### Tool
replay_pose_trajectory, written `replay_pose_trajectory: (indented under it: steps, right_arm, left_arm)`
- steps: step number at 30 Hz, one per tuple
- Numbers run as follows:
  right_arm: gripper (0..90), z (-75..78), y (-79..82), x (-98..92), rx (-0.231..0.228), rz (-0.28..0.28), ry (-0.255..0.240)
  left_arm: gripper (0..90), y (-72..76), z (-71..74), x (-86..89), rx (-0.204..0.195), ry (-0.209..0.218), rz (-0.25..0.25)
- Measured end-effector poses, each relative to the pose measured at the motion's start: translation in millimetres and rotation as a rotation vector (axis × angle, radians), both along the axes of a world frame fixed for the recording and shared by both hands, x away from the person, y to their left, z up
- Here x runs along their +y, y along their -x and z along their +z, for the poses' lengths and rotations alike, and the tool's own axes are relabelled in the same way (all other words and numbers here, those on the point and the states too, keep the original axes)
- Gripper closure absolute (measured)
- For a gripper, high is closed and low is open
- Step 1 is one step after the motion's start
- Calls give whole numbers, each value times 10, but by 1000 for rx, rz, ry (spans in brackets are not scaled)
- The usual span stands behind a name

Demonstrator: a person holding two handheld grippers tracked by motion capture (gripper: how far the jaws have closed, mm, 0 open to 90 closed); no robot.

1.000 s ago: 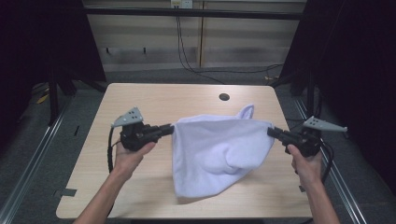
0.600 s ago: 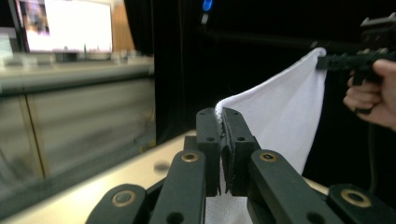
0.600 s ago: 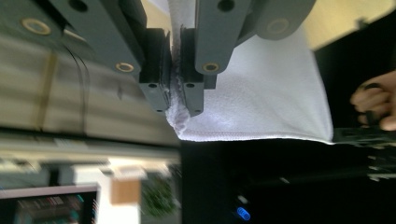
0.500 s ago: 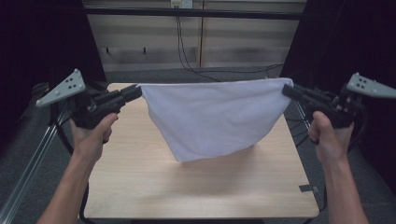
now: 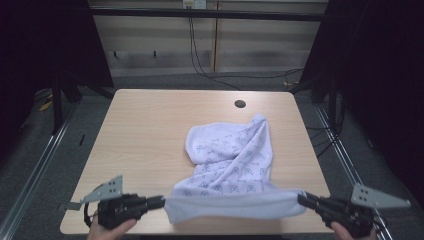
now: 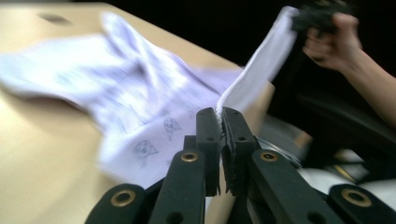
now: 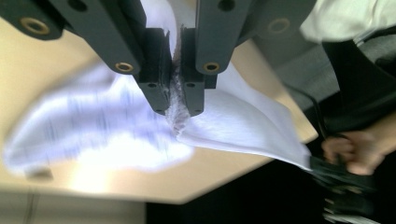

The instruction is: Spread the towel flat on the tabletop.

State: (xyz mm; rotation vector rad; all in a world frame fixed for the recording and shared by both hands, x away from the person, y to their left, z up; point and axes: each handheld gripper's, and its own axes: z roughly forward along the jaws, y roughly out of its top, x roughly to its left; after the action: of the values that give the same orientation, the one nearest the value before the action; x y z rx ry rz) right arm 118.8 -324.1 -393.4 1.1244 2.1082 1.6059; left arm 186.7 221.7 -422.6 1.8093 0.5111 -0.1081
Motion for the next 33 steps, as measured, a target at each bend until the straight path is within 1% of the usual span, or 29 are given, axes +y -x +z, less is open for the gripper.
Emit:
replay_pose_trajectory:
  steps: [1, 2, 3, 5, 6, 7, 8, 9, 10, 11, 12, 14, 15, 16, 18, 19, 20, 21, 22, 24, 25, 26, 27, 28, 29, 30, 31, 32, 33]
  right_arm:
    - [788, -63, 260, 1, 21, -24, -3]
    - [788, -63, 260, 1, 21, -24, -3]
    - [712, -97, 401, -5, 38, -47, 12]
    - [655, -100, 439, -30, 43, -38, 23]
    - [632, -92, 433, -40, 40, -49, 28]
    - [632, -69, 413, -61, 35, -51, 26]
    - [632, -69, 413, -61, 35, -51, 26]
    - [626, -46, 338, -75, 13, -54, 32]
    - [623, -50, 288, -80, 11, -60, 27]
    - [623, -50, 288, -80, 11, -60, 27]
    - [625, -115, 64, -84, 13, -53, 11]
    - [633, -193, -157, -51, 34, -49, 6]
    - [633, -193, -157, -51, 34, -49, 6]
    - [647, -297, -444, 31, 52, -28, 35]
    - [658, -371, -662, 107, 85, -9, 61]
    - [666, -410, -780, 152, 93, 1, 82]
    - [666, -410, -780, 152, 93, 1, 82]
    - [674, -502, -1033, 235, 120, 16, 109]
    - [674, -502, -1033, 235, 120, 16, 109]
    - [671, -594, -1226, 293, 144, 20, 129]
    - [644, -699, -1381, 332, 177, 11, 155]
    - [644, -699, -1381, 332, 177, 11, 155]
    - [621, -740, -1427, 338, 191, -2, 163]
    - [607, -806, -1487, 334, 223, -19, 159]
    - [589, -892, -1530, 327, 249, -25, 169]
    - [589, -892, -1530, 327, 249, -25, 169]
    - [575, -946, -1529, 337, 266, -35, 203]
    - [575, -946, -1529, 337, 266, -35, 203]
    - [571, -961, -1525, 340, 269, -35, 212]
  left_arm:
    - [858, 163, -13, -13, 11, 14, -59]
    - [843, 163, -13, -13, 11, 14, -59]
    - [789, 215, -22, -32, 1, -9, -65]
    - [722, 162, -46, -14, 24, 15, -64]
    - [712, 162, -46, -14, 24, 15, -64]
    - [711, 66, -60, 5, 26, 49, -81]
    - [715, 66, -60, 5, 26, 49, -81]
    - [726, -74, -110, -34, 31, 8, -36]
    - [744, -191, -169, -67, 60, -3, -23]
    - [754, -191, -169, -67, 60, -3, -23]
    - [772, -443, -298, -165, 78, -81, 18]
    - [786, -695, -412, -302, 87, -164, 41]
    - [800, -695, -412, -302, 87, -164, 41]
    - [803, -931, -512, -460, 120, -216, 46]
    - [811, -1116, -585, -630, 86, -300, 57]
    - [806, -1239, -640, -713, 110, -300, 63]
    - [800, -1239, -640, -713, 110, -300, 63]
    - [783, -1316, -680, -777, 130, -293, 80]
    - [783, -1360, -706, -826, 130, -295, 73]
    - [736, -1431, -768, -966, 112, -342, 83]
    - [699, -1443, -788, -1027, 126, -323, 62]
    - [687, -1443, -788, -1027, 126, -323, 62]
    - [687, -1403, -778, -1076, 87, -341, 61]
    - [690, -1380, -778, -1101, 70, -353, 49]
    - [716, -1340, -822, -1165, 58, -396, 20]
    - [751, -1340, -822, -1165, 58, -396, 20]
    - [792, -1317, -828, -1176, 25, -406, 49]
    - [850, -1317, -828, -1176, 25, -406, 49]
    - [850, -1312, -819, -1168, -6, -435, 67]
